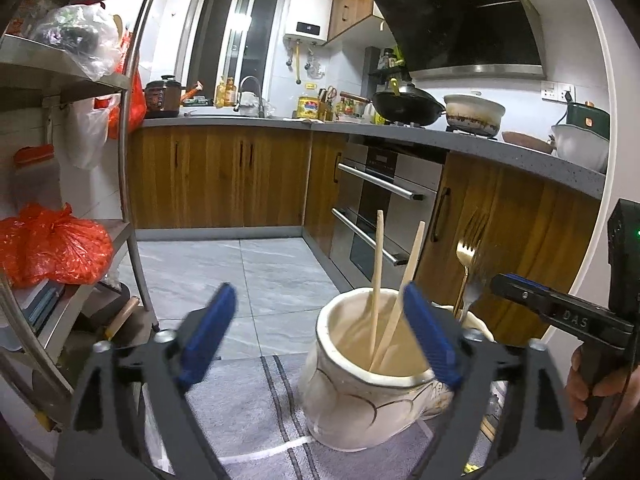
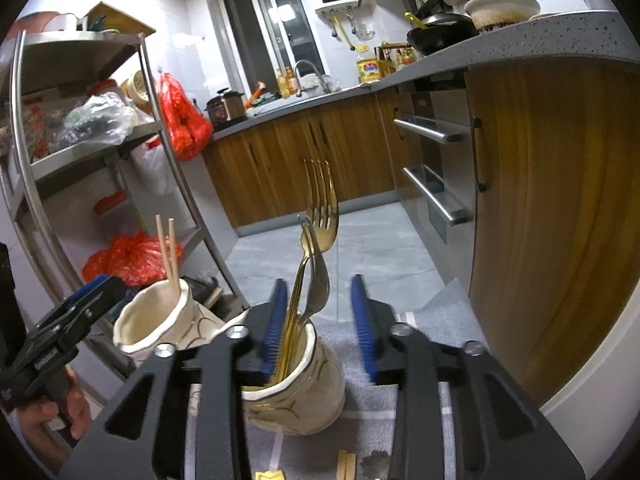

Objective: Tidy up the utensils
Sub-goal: 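Drop chopstick in large holder with left tool while right drops silver fork in floral holder, then move both open tools back over the utensil pile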

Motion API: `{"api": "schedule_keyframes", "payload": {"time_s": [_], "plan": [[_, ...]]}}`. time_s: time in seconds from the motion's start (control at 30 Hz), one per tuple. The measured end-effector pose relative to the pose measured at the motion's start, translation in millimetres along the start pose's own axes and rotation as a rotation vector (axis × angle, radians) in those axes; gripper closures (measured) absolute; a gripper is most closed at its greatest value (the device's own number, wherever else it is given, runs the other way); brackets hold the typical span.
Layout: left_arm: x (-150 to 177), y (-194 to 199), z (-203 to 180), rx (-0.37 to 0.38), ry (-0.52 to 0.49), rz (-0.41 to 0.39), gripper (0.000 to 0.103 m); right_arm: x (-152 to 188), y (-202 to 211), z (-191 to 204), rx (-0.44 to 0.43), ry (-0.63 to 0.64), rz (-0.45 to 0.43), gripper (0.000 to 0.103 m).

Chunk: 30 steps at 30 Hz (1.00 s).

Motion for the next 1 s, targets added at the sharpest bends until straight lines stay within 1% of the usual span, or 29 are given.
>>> {"api": "schedule_keyframes", "payload": {"time_s": [0.03,0.07,0.1,0.13,0.17,0.27,0.4,0.47,0.6,0.77,0.87,1.0], "plan": [[0.1,1.8,1.3,-0.004,0.0,-0.003,0.008,-0.2,3.0,-0.5,0.0,0.0,-0.008,0.043],[0.0,3.5,2.2,-0.008,0.001,-0.005,0.006,-0.2,7.2,-1.2,-0.005,0.0,-0.02,0.027],[0.4,5.3,3.0,-0.011,0.001,-0.008,0.006,0.0,11.6,-2.0,-0.008,-0.001,-0.032,0.021],[0.6,7.6,4.1,-0.015,0.003,-0.009,0.006,0.3,14.7,-2.8,-0.006,-0.002,-0.04,0.011],[0.6,8.9,4.9,-0.016,0.004,-0.009,0.006,0.6,19.6,-5.1,-0.002,-0.006,-0.052,0.008],[1.2,14.7,6.9,-0.028,0.003,-0.012,0.006,2.9,28.6,-11.6,0.016,-0.015,-0.06,0.005],[4.5,22.8,6.7,-0.046,-0.015,-0.007,0.006,6.3,41.5,-19.9,0.08,-0.007,-0.089,0.005],[7.8,26.6,4.6,-0.028,-0.025,0.0,0.006,9.0,47.5,-24.5,0.112,0.003,-0.093,0.005],[16.9,29.9,1.3,-0.027,-0.048,0.034,0.006,16.2,58.7,-28.9,0.133,0.027,-0.088,0.005],[30.2,34.5,-0.7,0.0,-0.064,0.075,0.006,31.0,68.1,-28.3,0.15,0.081,-0.057,0.005],[40.2,38.1,-2.7,0.018,-0.071,0.106,0.006,43.8,72.0,-28.9,0.151,0.098,-0.03,0.005],[53.8,44.0,-8.0,0.03,-0.101,0.128,0.006,59.2,73.7,-27.7,0.146,0.107,0.008,0.005]]}}
Point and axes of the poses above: each gripper's, at about its wrist camera, not at the fingertips, and y roughly against the way its jaws point, z to its left, x to its underside, the point moved 6 cm from there along -y, roughly the way its jaws point, and after that the axes turned 10 degrees about z, right-handed, at the moved point
